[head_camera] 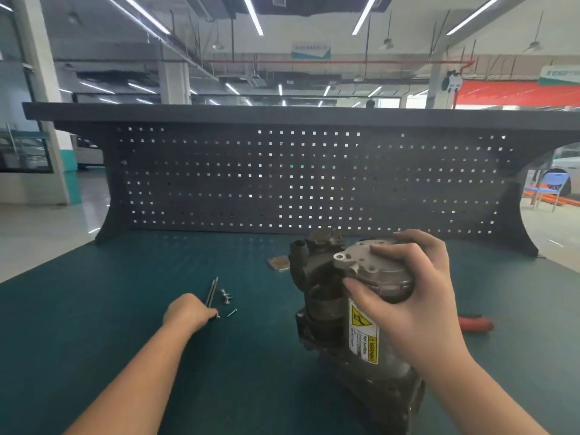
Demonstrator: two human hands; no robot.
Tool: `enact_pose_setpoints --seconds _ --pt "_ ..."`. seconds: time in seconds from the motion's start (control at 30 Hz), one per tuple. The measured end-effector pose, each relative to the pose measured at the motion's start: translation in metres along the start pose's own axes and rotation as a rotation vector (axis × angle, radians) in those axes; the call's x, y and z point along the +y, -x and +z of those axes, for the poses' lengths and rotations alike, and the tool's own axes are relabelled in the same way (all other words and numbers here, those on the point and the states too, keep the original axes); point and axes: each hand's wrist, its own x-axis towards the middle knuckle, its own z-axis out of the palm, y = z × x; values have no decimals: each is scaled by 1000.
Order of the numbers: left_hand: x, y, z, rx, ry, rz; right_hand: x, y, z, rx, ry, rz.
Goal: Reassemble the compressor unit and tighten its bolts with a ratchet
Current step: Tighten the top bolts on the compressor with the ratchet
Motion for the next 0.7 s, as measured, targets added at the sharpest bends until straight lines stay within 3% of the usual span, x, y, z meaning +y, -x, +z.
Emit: enact_pose_setpoints --seconds 0.17,0.4,0.6,0.7 --pt "3 -5 -5 59 -54 -5 0 1 1 14 -4 6" --pt "3 10 -6 327 -111 101 -4 3 3 42 -5 -8" --pt "17 48 -64 683 502 434 -4 3 3 45 -16 -17" --pt "28 96 -112 691 738 688 -2 3 2 21 -22 -17"
